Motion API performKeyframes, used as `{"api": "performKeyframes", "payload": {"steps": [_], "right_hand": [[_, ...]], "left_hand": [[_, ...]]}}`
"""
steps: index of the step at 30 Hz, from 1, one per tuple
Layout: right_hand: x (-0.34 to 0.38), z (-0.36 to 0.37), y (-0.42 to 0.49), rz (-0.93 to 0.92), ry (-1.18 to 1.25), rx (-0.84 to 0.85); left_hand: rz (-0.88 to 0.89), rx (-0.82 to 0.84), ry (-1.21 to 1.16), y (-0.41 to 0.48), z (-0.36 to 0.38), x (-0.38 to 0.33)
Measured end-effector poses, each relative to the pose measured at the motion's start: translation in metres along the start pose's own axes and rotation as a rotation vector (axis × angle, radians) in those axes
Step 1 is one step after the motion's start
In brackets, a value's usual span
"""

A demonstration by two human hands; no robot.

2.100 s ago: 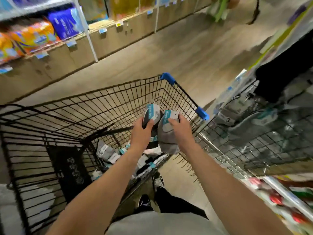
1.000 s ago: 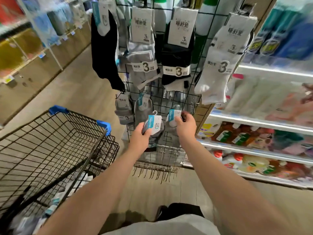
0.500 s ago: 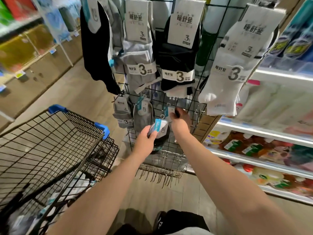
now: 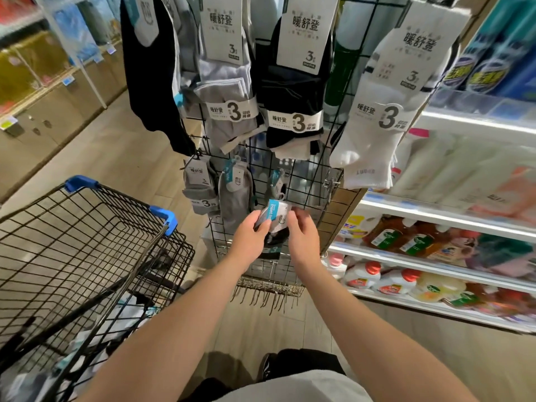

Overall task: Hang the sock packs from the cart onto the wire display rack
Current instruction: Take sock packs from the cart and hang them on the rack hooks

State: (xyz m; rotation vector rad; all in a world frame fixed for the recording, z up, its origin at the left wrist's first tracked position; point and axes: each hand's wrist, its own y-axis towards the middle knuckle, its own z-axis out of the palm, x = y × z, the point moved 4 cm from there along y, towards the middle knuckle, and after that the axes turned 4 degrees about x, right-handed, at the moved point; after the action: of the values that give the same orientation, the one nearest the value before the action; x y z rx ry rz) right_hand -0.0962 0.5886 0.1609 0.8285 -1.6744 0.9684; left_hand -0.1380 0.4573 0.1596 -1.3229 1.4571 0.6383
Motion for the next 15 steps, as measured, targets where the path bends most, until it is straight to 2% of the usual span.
{"api": "performKeyframes", "payload": {"steps": [3,10,15], "right_hand": [[-0.003,0.000,-0.004,0.008,-0.019,-0.016],[0.025,0.004,0.010,-0.022,-0.026,-0.079],[0.031,0.010,0.026,0.023,-0.023,-0.121]], "left_hand": [[-0.007,0.028,-0.005,0.002,0.005,-0.003],[-0.017,-0.060,0.005,0.018,0.003,-0.011],[-0.017,-0.073,-0.046,0.032,-0.001,-0.019]]}}
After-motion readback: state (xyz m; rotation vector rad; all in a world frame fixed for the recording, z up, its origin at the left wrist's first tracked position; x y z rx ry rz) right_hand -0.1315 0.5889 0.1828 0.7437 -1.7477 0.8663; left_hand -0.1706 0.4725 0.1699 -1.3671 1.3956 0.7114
